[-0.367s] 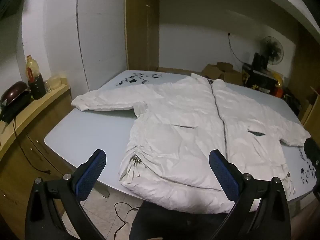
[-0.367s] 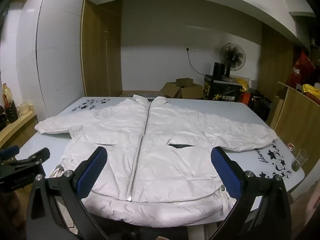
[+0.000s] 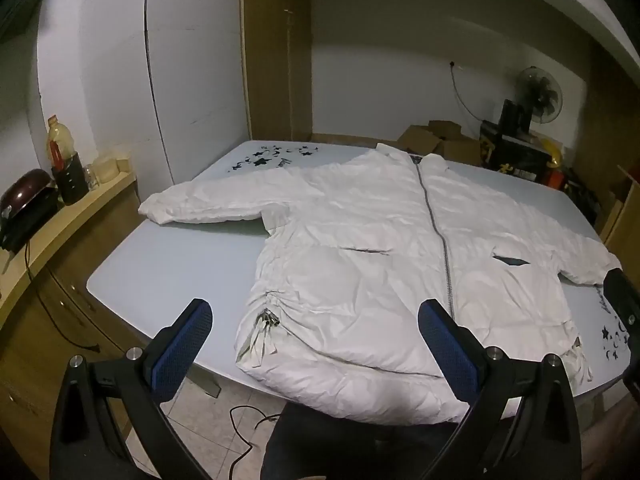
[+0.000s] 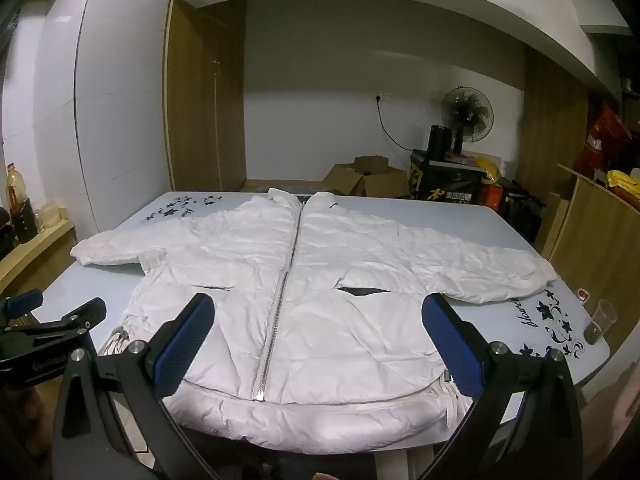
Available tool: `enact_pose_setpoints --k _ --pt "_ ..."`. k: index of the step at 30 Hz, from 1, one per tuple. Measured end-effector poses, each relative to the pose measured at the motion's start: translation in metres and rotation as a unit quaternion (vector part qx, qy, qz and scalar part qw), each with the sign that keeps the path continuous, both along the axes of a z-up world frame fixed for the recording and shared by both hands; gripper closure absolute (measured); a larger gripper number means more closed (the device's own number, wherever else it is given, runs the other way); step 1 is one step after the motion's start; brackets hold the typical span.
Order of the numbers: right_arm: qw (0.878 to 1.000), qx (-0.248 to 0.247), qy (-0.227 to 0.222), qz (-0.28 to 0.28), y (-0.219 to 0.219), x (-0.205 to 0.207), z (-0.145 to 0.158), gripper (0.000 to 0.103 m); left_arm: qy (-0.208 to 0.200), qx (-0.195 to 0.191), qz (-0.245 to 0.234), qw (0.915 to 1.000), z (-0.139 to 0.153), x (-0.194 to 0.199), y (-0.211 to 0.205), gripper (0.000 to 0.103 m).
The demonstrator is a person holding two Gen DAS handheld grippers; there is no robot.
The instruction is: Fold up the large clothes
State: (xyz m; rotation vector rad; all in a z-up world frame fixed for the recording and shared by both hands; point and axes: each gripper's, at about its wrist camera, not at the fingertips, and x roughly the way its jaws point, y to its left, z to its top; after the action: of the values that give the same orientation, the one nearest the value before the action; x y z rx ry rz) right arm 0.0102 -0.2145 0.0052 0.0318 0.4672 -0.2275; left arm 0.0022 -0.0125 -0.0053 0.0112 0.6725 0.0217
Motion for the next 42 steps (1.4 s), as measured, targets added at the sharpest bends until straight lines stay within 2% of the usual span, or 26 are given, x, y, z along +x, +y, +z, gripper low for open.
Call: enact_pose_setpoints --k 6,12,42 --pt "1.000 0.004 0.000 -0.007 0.003 -0.006 0.001 0.000 -0.001 -0.003 -0.003 1.0000 0.004 -0.001 0.005 0.000" --pt "1.000 0.007 0.016 -0.009 0.005 0.010 -0.003 0.000 0.001 -0.004 -0.007 1.0000 0.003 0.000 0.004 0.000" --pt "1.000 0.009 0.013 0.004 0.003 0.008 -0.009 0.000 0.003 0.000 -0.019 0.9998 0.000 -0.002 -0.001 0.000"
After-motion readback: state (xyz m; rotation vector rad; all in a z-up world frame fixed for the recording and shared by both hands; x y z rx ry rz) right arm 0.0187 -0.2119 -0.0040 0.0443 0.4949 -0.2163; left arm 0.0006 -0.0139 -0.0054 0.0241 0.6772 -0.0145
